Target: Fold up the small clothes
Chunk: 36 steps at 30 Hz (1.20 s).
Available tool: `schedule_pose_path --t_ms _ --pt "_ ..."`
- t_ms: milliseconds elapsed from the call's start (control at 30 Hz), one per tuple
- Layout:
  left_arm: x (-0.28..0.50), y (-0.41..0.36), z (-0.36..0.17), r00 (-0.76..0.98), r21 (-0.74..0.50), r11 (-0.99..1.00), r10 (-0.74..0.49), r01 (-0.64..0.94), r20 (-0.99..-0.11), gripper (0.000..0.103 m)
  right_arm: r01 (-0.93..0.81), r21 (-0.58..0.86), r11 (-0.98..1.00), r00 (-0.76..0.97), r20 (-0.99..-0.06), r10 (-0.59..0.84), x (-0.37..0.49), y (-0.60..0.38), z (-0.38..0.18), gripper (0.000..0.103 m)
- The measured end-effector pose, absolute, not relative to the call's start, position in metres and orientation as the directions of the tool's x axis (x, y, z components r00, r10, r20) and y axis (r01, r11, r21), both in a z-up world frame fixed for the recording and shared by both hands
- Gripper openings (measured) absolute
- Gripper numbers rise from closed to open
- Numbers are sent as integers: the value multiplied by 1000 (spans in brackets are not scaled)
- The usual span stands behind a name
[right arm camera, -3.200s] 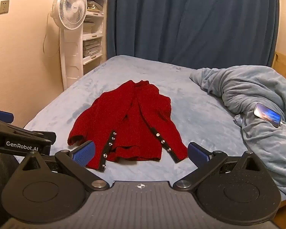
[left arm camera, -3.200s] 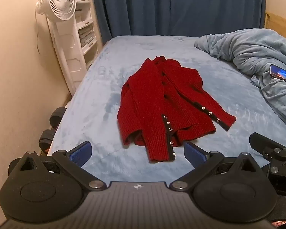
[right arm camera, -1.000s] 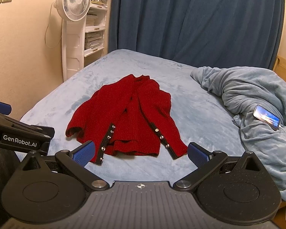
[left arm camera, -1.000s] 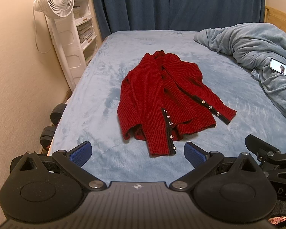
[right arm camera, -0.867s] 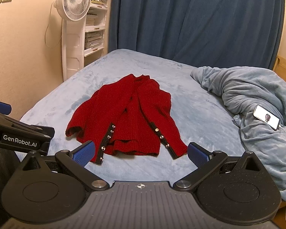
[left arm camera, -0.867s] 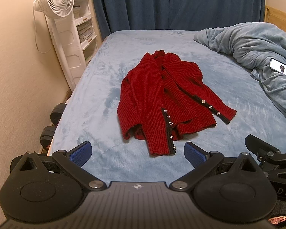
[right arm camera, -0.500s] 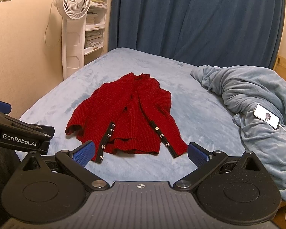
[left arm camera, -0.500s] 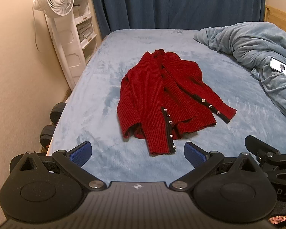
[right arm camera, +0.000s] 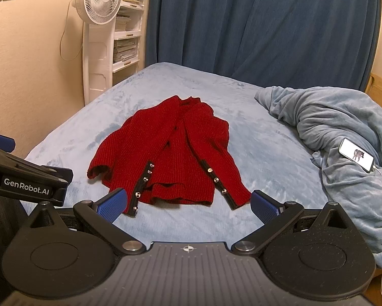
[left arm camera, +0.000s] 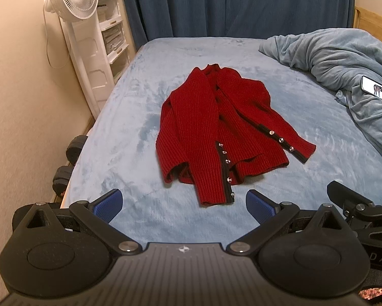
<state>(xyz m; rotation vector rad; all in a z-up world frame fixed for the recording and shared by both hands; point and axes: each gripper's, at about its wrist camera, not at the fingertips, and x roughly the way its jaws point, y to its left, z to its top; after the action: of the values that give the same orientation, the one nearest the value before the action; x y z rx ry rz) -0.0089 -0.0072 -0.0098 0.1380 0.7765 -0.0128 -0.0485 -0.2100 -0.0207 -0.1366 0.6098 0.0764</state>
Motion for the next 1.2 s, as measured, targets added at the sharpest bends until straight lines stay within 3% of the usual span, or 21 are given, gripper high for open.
schedule_pose_path --t_ms 300,500,667,933,1000,1067,1100,1133,1200 --pt "0 -4 -17 691 116 991 40 62 -721 103 -110 -88 990 796 -604 35 -38 -212 -27 102" --pt "30 19 -32 636 71 997 50 7 -770 103 -25 9 1000 737 -675 24 13 -245 -50 102" --pt "62 37 -51 581 76 996 92 -53 -809 103 14 0 1000 715 -699 -10 99 -273 -87 102" --pt "110 51 -80 488 119 987 159 -112 -858 103 -76 -94 993 613 -789 -28 274 -265 -186 100" --pt "120 52 -87 464 134 984 175 -118 -868 103 -143 -109 984 549 -836 -13 308 -256 -217 91" --pt "132 51 -95 446 150 982 185 -114 -876 103 -204 -88 975 517 -855 31 329 -255 -231 54" --pt "138 50 -98 441 155 982 187 -109 -878 103 -207 -112 972 541 -841 18 334 -257 -226 43" --pt "144 48 -101 442 157 982 187 -104 -878 103 -214 -177 961 575 -818 -23 340 -260 -217 11" --pt "157 42 -108 451 153 985 174 -85 -875 103 -197 -266 944 648 -758 -79 360 -282 -189 10"
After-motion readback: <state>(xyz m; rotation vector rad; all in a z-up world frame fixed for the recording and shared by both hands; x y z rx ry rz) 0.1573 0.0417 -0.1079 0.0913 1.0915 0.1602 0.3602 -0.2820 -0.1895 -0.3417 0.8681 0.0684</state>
